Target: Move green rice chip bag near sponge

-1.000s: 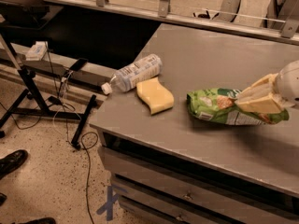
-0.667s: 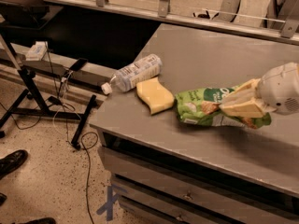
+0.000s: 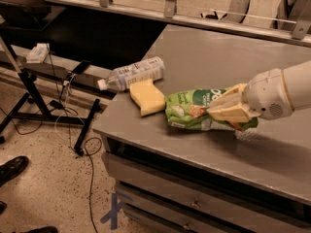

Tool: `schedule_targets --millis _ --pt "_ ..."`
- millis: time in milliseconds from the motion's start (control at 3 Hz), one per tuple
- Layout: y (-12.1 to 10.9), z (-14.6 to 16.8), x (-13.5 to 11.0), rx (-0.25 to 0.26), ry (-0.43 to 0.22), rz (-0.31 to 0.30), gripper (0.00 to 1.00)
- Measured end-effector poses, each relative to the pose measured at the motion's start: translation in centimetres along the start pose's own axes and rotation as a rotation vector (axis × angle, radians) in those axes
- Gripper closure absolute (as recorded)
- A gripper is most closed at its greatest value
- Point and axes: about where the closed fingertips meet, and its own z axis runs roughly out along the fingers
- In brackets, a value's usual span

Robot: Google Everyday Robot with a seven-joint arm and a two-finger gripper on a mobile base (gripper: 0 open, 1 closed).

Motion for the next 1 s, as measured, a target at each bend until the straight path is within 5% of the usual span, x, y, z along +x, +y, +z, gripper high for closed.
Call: schedule_targets --millis 1000 --pt "-0.01 0.38 -0.11 -0.002 -0.002 0.002 0.13"
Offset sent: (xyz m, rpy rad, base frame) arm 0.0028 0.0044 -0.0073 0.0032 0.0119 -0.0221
